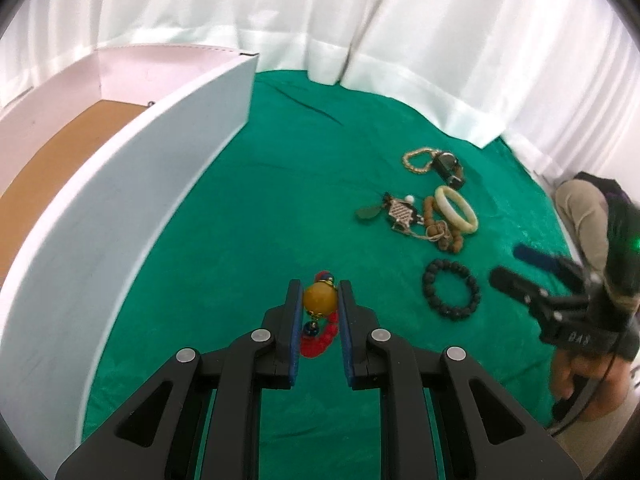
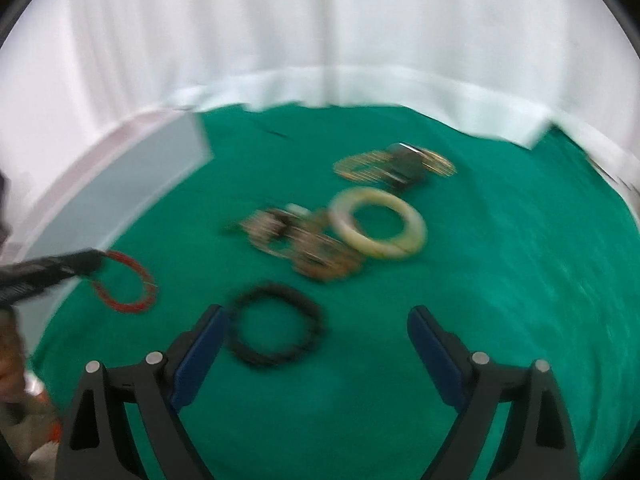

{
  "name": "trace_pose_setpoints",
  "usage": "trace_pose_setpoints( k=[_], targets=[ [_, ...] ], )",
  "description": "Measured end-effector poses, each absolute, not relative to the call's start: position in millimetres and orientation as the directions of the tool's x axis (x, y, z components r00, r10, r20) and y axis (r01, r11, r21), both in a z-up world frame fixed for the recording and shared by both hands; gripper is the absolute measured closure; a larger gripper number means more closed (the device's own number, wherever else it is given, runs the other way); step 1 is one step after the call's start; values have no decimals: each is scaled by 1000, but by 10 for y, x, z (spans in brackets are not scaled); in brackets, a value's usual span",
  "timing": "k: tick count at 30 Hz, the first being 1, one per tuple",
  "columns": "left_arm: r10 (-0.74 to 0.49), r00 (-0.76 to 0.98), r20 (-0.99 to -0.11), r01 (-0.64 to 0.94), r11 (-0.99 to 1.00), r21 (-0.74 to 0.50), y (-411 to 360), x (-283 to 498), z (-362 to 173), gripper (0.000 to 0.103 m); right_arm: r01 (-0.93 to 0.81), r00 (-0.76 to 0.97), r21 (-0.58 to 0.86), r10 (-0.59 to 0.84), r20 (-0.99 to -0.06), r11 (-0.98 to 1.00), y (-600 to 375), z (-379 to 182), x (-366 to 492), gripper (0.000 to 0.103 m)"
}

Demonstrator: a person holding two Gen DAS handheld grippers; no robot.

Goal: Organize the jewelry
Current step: 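Grasp the red bead bracelet with the left tool while the right tool grasps the silver pendant, then carry both held pieces into the white box and open both tools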

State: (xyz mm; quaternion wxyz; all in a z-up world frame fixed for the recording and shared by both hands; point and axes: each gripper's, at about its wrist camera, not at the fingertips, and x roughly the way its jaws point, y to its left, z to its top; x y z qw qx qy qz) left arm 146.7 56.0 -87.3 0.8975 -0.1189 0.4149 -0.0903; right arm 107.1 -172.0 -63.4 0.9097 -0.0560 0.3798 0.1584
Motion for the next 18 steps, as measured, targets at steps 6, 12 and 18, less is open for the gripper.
trace_pose_setpoints(
  k=[6, 12, 18],
  targets=[
    [-261, 643, -720, 45, 951, -305, 702, 1354, -886, 88, -443, 535, 72, 328, -779, 894, -1188, -813, 1563, 59],
    [-265, 640, -721, 46, 950, -308, 749, 1306, -940, 88, -335, 506, 55, 228, -832, 941, -1064, -1111, 1996, 64],
    [-276, 628, -727, 47, 947, -319, 801, 1274, -975, 88, -340, 508, -39, 149, -849, 940, -931, -1097, 2013, 96]
  ],
)
